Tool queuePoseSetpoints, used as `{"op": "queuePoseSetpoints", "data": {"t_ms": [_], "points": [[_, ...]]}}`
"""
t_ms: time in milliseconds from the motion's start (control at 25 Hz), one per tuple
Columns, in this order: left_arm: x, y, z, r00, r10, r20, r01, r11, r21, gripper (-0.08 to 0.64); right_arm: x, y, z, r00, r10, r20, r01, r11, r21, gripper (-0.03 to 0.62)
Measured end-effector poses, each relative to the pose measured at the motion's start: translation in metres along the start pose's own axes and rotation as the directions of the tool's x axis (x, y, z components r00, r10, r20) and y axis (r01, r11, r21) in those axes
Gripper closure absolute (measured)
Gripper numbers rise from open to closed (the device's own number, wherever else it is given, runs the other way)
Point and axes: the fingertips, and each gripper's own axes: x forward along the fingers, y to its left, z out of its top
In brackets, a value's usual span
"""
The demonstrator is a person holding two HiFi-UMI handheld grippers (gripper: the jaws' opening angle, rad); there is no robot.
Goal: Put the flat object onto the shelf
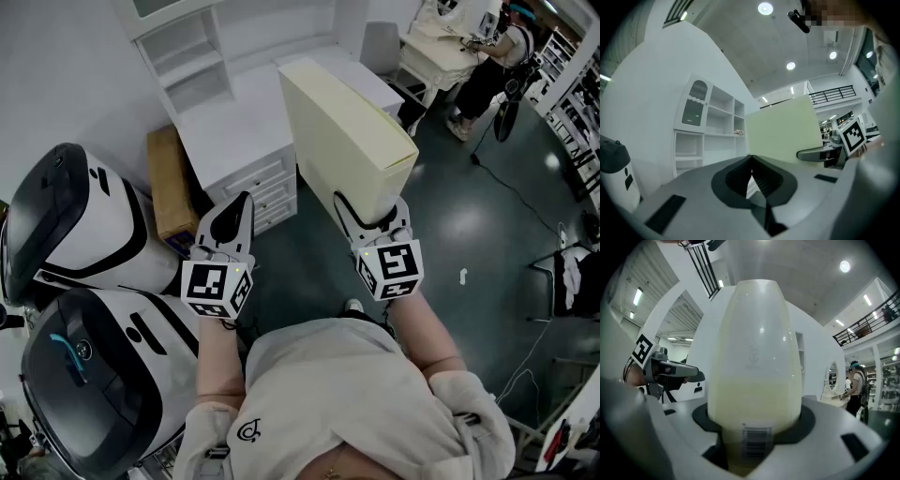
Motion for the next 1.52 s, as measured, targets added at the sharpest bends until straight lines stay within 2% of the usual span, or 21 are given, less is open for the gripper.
{"op": "queuePoseSetpoints", "data": {"t_ms": [520,800,1040,1280,1520], "points": [[0.005,-0.005,-0.001,0.999,-0.041,-0.004,0.041,0.999,-0.001,0.548,0.001,-0.005,-0.003,1.000,-0.025,-0.003,0.025,1.000,-0.004,0.321],[0.011,-0.008,-0.013,0.999,-0.045,-0.021,0.045,0.999,0.000,0.548,0.013,-0.014,-0.017,0.999,-0.034,-0.032,0.034,0.999,0.002,0.319],[0.031,0.004,-0.020,0.999,0.023,-0.040,-0.023,1.000,0.003,0.548,0.042,-0.040,-0.024,1.000,-0.014,-0.028,0.015,1.000,0.026,0.322],[0.075,0.015,-0.022,0.992,0.121,-0.045,-0.121,0.993,-0.002,0.548,0.089,-0.074,-0.029,0.996,0.093,-0.005,-0.093,0.995,0.024,0.322],[0.146,0.008,-0.020,0.977,0.205,-0.056,-0.207,0.978,-0.035,0.548,0.139,-0.136,-0.030,0.978,0.208,0.017,-0.209,0.978,0.024,0.324]]}}
